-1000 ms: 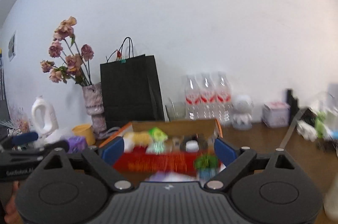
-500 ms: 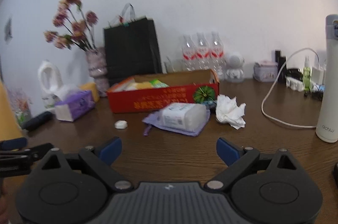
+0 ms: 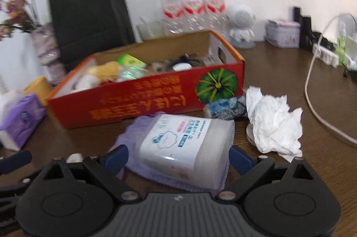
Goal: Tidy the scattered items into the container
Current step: 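Grasp the small white item with the left gripper while the right gripper grasps the white wipes box, then carry the white item and wipes box over the box and open both grippers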
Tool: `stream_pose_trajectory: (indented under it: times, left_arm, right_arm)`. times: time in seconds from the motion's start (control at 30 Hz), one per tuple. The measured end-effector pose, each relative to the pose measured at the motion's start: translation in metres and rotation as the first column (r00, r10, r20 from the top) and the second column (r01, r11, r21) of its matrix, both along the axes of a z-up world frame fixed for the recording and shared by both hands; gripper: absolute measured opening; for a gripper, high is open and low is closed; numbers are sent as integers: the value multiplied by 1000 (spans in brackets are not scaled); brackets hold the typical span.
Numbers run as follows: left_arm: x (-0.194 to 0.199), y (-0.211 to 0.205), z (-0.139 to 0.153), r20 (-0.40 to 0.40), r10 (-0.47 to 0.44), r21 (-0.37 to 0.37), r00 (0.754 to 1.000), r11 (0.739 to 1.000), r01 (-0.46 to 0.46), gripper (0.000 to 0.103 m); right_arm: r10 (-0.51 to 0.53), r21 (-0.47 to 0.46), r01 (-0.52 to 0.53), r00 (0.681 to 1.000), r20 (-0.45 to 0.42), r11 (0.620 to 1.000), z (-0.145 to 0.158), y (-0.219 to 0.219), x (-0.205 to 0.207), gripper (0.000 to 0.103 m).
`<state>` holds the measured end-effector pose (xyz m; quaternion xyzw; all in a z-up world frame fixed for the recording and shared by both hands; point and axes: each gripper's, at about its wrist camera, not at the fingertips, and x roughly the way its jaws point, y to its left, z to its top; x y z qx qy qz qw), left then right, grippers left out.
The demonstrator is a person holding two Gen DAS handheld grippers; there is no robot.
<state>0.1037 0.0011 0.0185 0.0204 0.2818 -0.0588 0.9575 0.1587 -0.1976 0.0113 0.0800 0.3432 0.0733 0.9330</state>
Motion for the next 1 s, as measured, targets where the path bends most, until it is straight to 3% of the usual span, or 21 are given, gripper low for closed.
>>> stream_pose_trajectory:
  times: [0.1, 0.2, 0.27, 0.3, 0.33, 0.6, 0.83, 1.0]
  left_arm:
    - [18, 4, -13, -81, 16, -33, 997, 999, -19, 55]
    - [26, 4, -19, -93, 27, -50, 995, 998, -32, 54]
    - [29, 2, -21, -93, 15, -41, 996, 999, -19, 53]
    - [29, 1, -21, -90, 17, -36, 996, 999, -21, 45]
    - [29, 0, -22, -85, 18, -24, 996, 1000, -20, 27]
    - [10, 1, -9, -62, 24, -58, 998, 998, -27, 27]
    - [-63, -6, 13, 19, 52, -112, 998, 992, -49, 27]
    - [-106, -8, 6, -9, 39, -128, 999, 991, -40, 28]
  right_arm:
    - [24, 13, -24, 999, 31, 1000, -5, -4, 0, 93]
    - [31, 55, -33, 998, 46, 998, -7, -12, -1, 93]
    - [46, 26, -47, 998, 50, 999, -7, -10, -3, 92]
    - [45, 23, -46, 997, 59, 999, -5, -10, -4, 92]
    - [47, 29, -49, 997, 69, 998, -3, -10, -6, 90]
    - [77, 15, -81, 978, 194, 997, 20, -14, -38, 89]
    - [154, 115, -189, 954, 258, 975, 28, -55, -114, 89]
    - [256, -2, -264, 937, 237, 965, 20, -56, -174, 86]
